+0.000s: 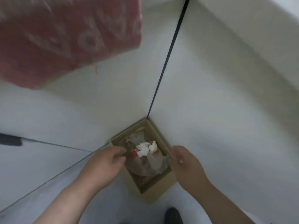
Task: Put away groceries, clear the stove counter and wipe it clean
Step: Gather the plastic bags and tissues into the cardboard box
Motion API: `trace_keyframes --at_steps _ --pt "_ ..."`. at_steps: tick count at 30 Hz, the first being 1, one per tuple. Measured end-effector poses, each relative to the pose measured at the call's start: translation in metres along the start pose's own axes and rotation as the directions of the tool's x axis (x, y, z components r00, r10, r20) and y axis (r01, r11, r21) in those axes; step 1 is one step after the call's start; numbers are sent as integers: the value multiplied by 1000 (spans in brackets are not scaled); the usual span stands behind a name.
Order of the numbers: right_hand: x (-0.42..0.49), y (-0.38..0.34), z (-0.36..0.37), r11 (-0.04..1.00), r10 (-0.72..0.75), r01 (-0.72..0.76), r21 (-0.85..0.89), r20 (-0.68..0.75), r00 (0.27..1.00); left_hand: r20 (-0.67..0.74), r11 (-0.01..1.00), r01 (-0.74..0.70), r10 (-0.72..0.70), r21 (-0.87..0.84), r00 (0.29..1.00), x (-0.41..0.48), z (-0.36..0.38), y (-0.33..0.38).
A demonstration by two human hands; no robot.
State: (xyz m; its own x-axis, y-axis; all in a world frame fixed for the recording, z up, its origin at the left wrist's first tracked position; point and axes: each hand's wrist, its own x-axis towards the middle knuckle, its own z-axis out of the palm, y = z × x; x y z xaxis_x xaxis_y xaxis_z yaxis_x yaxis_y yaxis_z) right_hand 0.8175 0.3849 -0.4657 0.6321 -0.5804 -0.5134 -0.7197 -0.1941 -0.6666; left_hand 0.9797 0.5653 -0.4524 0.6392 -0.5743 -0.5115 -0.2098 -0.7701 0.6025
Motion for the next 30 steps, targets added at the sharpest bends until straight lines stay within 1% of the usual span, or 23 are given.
trace_keyframes --at_steps 2,4,6,7,11,13,15,18,21,24,27,30 --pt "-31 -27 -23 1000 -25 26 12 -93 995 4 1000 -27 27 -3 1000 -26 -29 18" --pt "-64 -54 -44 999 -12 18 37 -158 987 33 997 -75 76 -22 997 -55 -54 41" --pt "-96 -79 -63 997 -2 15 74 -163 987 54 990 -143 143 -3 988 -82 -74 61" --pt "-112 -90 -73 996 -4 20 92 -172 985 61 988 -152 151 10 987 -95 -83 73" --pt "-177 -119 -98 991 18 17 132 -266 964 95 980 -198 199 -18 975 -147 -108 114" --pt "-211 -131 -111 987 22 28 161 -303 953 113 970 -243 244 -22 963 -172 -118 138" --pt "-243 -143 -127 980 36 31 196 -331 943 92 956 -289 292 -38 952 -196 -129 160" --pt "-293 -147 -154 979 30 55 194 -408 913 84 941 -326 334 -95 939 -233 -143 193" --pt "-348 -162 -191 973 29 79 216 -456 889 119 911 -391 406 -132 906 -279 -160 234" --pt "-397 -165 -223 976 31 85 200 -514 857 133 888 -448 459 -105 878 -318 -169 264" --pt "-436 -163 -252 971 37 114 209 -603 797 124 874 -474 484 -106 866 -349 -173 299" --pt "-484 -151 -278 960 54 139 243 -647 761 111 817 -571 576 -78 810 -382 -163 332"
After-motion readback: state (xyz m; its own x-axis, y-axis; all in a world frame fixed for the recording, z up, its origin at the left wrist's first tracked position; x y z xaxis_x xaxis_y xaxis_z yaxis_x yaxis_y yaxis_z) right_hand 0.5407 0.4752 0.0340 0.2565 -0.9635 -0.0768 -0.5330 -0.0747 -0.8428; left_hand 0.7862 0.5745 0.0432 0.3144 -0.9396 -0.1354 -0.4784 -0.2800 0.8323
